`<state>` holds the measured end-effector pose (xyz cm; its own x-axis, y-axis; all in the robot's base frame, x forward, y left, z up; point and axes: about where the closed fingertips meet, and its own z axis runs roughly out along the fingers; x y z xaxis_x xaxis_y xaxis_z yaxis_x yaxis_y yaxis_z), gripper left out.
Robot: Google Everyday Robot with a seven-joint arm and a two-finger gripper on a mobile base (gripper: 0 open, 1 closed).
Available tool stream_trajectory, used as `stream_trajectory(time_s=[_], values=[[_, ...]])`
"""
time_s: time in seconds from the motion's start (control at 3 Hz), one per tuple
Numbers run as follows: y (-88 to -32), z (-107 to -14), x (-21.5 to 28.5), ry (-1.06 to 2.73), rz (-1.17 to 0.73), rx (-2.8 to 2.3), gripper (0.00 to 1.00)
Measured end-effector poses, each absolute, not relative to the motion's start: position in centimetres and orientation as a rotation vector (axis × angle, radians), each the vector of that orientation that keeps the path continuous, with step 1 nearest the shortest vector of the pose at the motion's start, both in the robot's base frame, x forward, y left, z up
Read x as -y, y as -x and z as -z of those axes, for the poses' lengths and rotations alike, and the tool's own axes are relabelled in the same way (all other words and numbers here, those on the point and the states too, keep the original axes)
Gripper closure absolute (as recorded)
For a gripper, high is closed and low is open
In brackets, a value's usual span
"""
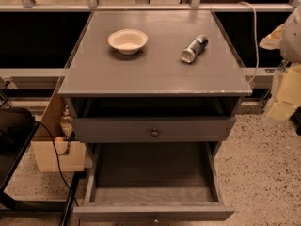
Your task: Place redbull can into middle drawer
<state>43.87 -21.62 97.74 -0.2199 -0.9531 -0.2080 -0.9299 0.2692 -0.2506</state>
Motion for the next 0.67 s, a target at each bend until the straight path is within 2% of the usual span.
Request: stream_trajectory(time_s=[0.67], values=[[-46.9, -97.5, 20.3, 1.717, 0.116, -2.196, 0.0]])
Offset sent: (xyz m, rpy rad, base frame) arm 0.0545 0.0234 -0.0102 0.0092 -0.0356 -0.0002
